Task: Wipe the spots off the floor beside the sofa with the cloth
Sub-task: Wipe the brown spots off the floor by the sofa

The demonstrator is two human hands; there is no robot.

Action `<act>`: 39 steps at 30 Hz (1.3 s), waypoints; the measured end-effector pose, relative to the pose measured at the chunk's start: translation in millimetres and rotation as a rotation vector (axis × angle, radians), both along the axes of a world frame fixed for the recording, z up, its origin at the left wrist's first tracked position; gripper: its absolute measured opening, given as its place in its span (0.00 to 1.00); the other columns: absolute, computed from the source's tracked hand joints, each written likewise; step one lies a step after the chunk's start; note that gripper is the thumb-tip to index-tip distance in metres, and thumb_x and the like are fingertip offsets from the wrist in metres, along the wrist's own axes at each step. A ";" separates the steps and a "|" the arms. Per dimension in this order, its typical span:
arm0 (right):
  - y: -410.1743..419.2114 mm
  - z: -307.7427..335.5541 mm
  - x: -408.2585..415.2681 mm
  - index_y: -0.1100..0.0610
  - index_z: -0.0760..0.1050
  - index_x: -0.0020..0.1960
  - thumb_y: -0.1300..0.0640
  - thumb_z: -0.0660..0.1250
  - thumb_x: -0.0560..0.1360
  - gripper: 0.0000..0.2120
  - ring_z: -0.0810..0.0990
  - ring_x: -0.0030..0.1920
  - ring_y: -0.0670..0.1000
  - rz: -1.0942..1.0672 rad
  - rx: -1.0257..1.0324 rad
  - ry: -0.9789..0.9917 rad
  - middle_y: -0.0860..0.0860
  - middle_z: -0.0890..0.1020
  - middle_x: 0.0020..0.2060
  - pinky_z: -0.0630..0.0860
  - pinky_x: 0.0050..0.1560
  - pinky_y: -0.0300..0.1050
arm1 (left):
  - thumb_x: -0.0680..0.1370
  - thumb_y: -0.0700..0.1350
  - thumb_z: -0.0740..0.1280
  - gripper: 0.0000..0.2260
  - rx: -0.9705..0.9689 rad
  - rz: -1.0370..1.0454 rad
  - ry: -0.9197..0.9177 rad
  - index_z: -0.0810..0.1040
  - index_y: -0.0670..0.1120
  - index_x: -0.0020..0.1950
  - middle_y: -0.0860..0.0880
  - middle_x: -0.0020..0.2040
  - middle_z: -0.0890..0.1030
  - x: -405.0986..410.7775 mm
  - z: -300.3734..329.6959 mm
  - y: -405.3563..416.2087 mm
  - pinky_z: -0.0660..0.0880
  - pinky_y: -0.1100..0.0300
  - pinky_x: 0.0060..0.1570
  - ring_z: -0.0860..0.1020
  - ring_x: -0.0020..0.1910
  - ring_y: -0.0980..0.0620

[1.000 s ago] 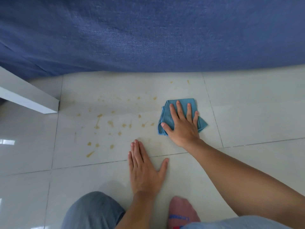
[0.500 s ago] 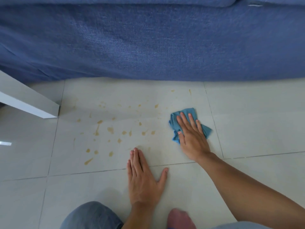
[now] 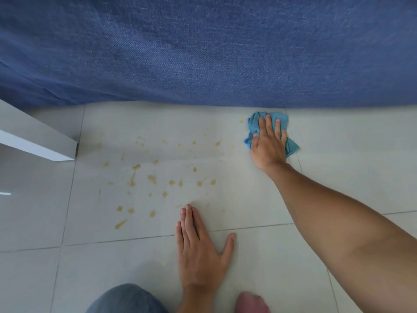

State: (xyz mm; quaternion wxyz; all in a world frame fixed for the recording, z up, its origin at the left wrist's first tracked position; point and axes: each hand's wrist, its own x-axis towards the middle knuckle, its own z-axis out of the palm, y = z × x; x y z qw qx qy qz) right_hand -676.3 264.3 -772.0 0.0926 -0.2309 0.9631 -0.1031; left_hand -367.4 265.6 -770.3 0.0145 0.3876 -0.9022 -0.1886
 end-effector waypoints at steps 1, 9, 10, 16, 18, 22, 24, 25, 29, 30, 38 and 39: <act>2.7 0.8 2.6 0.55 0.51 0.81 0.52 0.48 0.83 0.27 0.45 0.81 0.54 0.041 -0.024 0.010 0.50 0.51 0.81 0.42 0.79 0.55 | 0.74 0.69 0.62 0.49 -0.004 0.003 0.013 0.54 0.34 0.80 0.38 0.80 0.57 -0.4 -1.2 0.0 0.52 0.48 0.79 0.53 0.81 0.45; -14.3 1.5 -2.2 0.57 0.50 0.81 0.52 0.49 0.83 0.27 0.45 0.81 0.55 0.025 -0.003 0.003 0.51 0.52 0.81 0.41 0.79 0.55 | 0.74 0.69 0.62 0.49 -0.023 -0.001 -0.020 0.55 0.33 0.79 0.37 0.80 0.58 -4.3 -0.1 0.0 0.52 0.46 0.78 0.55 0.81 0.42; -23.9 2.0 1.2 0.56 0.50 0.81 0.52 0.49 0.83 0.27 0.45 0.81 0.55 0.069 -0.008 -0.007 0.51 0.51 0.81 0.41 0.79 0.55 | 0.74 0.69 0.62 0.49 -0.021 -0.002 -0.021 0.55 0.33 0.79 0.37 0.80 0.58 -4.7 0.6 0.4 0.53 0.46 0.78 0.55 0.81 0.42; -7.9 -0.2 19.2 0.56 0.55 0.80 0.55 0.51 0.83 0.26 0.48 0.80 0.51 0.202 -0.094 -0.025 0.50 0.55 0.80 0.43 0.79 0.52 | 0.74 0.68 0.64 0.49 -0.016 0.002 -0.020 0.56 0.32 0.79 0.36 0.80 0.58 -3.3 1.1 0.7 0.55 0.45 0.78 0.56 0.80 0.41; -27.5 0.8 10.1 0.56 0.54 0.80 0.54 0.50 0.83 0.26 0.47 0.81 0.52 0.123 -0.060 -0.021 0.50 0.54 0.81 0.43 0.79 0.54 | 0.74 0.68 0.63 0.49 -0.018 0.001 -0.021 0.56 0.32 0.79 0.36 0.80 0.58 -4.5 0.6 0.4 0.54 0.45 0.78 0.56 0.80 0.41; -25.0 2.4 29.5 0.55 0.54 0.80 0.53 0.50 0.83 0.26 0.47 0.81 0.51 0.356 -0.096 -0.052 0.48 0.54 0.81 0.44 0.79 0.53 | 0.74 0.68 0.63 0.48 -0.021 -0.010 -0.038 0.56 0.32 0.79 0.36 0.80 0.58 -4.2 0.2 0.9 0.53 0.45 0.78 0.55 0.80 0.41; 7.0 0.6 32.8 0.55 0.55 0.80 0.53 0.49 0.82 0.26 0.48 0.80 0.49 0.396 -0.103 -0.040 0.47 0.55 0.80 0.45 0.79 0.53 | 0.74 0.68 0.64 0.48 -0.021 -0.009 -0.015 0.56 0.32 0.79 0.36 0.80 0.58 -3.0 -0.3 0.6 0.54 0.45 0.77 0.56 0.80 0.41; 12.4 0.8 26.5 0.55 0.55 0.80 0.52 0.49 0.82 0.27 0.48 0.80 0.50 0.353 -0.092 -0.035 0.48 0.55 0.80 0.46 0.79 0.53 | 0.74 0.68 0.64 0.49 -0.023 -0.004 -0.013 0.56 0.32 0.79 0.36 0.80 0.59 -3.1 -0.6 0.1 0.54 0.44 0.77 0.56 0.80 0.41; -23.3 2.5 20.8 0.55 0.52 0.81 0.52 0.49 0.83 0.26 0.45 0.81 0.53 0.194 -0.026 -0.036 0.48 0.52 0.81 0.42 0.79 0.55 | 0.74 0.68 0.63 0.49 -0.021 -0.003 -0.035 0.55 0.33 0.79 0.36 0.80 0.58 -5.0 -1.6 -0.3 0.53 0.44 0.78 0.55 0.81 0.41; -25.2 3.3 32.6 0.54 0.52 0.81 0.51 0.49 0.83 0.27 0.44 0.81 0.52 0.251 -0.031 -0.029 0.48 0.51 0.81 0.42 0.79 0.56 | 0.74 0.68 0.63 0.49 -0.021 -0.008 -0.041 0.55 0.33 0.79 0.36 0.80 0.57 -5.3 -1.3 -0.3 0.53 0.45 0.78 0.55 0.81 0.41; 15.8 0.6 29.7 0.52 0.51 0.81 0.51 0.47 0.83 0.27 0.44 0.80 0.49 0.252 -0.019 -0.023 0.46 0.51 0.81 0.41 0.79 0.54 | 0.73 0.69 0.62 0.49 -0.014 -0.012 -0.033 0.56 0.33 0.79 0.36 0.80 0.58 -4.0 0.4 0.3 0.53 0.45 0.77 0.56 0.80 0.41; 12.7 0.8 34.4 0.52 0.50 0.81 0.50 0.47 0.83 0.27 0.42 0.80 0.50 0.257 -0.005 -0.018 0.46 0.50 0.81 0.41 0.79 0.55 | 0.73 0.69 0.62 0.49 -0.019 -0.011 -0.033 0.56 0.33 0.79 0.36 0.80 0.58 -4.8 0.0 0.0 0.52 0.45 0.77 0.56 0.80 0.41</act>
